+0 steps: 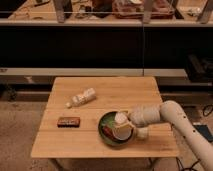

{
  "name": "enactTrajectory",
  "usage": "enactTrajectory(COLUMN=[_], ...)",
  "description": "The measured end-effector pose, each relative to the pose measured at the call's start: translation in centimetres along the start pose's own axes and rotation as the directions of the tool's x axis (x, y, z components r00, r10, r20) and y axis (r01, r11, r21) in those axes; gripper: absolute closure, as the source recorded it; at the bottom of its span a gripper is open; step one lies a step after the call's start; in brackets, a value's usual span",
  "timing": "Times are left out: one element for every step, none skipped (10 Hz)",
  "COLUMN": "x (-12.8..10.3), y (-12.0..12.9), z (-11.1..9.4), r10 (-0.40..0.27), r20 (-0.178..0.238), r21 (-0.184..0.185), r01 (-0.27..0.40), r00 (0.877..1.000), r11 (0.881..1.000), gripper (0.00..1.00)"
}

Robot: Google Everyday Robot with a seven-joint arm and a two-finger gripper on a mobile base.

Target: Place the ceramic cup in the ceramic bowl

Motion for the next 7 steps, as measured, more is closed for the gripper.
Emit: enactTrajectory(x=[0.04,-0.04,-0.33,-0.40,-0.37,-0.31,-0.31], y=[0.17,0.35,0.54,0.57,0.57,0.56,0.55], z=[0.06,0.03,-0.02,-0.12,-0.12,-0.01,0.01], r10=[-0.010,-0.016,-0.017,-0.013,-0.013,-0.013,-0.013], r20=[0.004,0.010,0.019,0.019,0.018,0.018,0.019], r21=[-0.007,-0.017,-0.031,-0.034,-0.034,-0.032,-0.031], r01=[0.010,0.016,0.018,0.014,0.013,0.014,0.014], r00=[1.000,1.000,1.000,1.000,1.000,1.000,1.000], r11=[1.000,1.000,0.999,0.999,0.999,0.999,0.999], gripper=[0.22,0.20,0.20,0.20,0.20,0.20,0.20])
